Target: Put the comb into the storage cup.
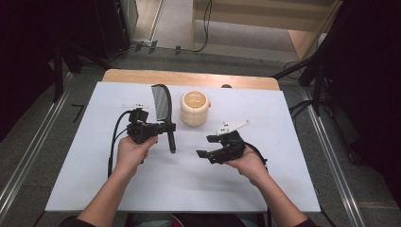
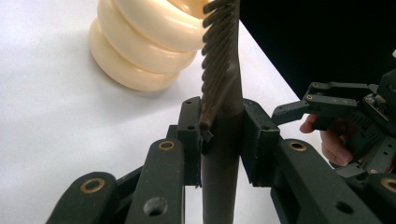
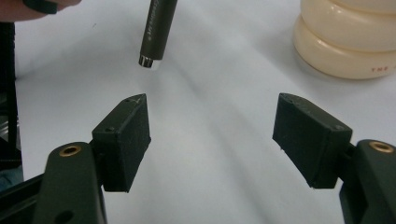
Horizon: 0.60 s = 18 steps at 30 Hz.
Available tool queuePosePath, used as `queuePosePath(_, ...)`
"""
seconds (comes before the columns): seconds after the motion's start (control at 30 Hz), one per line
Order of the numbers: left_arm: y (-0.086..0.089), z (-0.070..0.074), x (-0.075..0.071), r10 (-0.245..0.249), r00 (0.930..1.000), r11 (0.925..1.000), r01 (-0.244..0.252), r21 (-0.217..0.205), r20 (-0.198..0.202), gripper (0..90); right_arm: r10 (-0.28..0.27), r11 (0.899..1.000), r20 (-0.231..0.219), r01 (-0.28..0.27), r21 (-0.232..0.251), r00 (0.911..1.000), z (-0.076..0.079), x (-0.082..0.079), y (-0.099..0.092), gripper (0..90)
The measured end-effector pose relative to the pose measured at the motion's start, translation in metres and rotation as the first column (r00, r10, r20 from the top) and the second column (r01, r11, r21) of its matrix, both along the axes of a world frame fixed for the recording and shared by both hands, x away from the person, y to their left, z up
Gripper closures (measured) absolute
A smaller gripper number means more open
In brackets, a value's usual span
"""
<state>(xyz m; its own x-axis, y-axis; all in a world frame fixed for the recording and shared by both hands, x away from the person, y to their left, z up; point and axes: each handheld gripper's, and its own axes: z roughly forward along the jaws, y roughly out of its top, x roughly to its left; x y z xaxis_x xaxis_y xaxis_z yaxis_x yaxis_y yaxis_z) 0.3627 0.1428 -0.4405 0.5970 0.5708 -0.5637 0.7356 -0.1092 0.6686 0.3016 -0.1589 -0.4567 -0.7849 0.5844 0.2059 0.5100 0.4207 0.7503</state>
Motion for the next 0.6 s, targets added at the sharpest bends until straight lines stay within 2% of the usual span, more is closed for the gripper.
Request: queuePosePath(0.6,0.000,0.000,0.000,-0.013,0.9998,0.9999,0.013,0.004,0.012,72.6,-0.043,0.999,-0.021,0.043,-0.009,0.9989,-0.007,-0.021,-0.038,25.4)
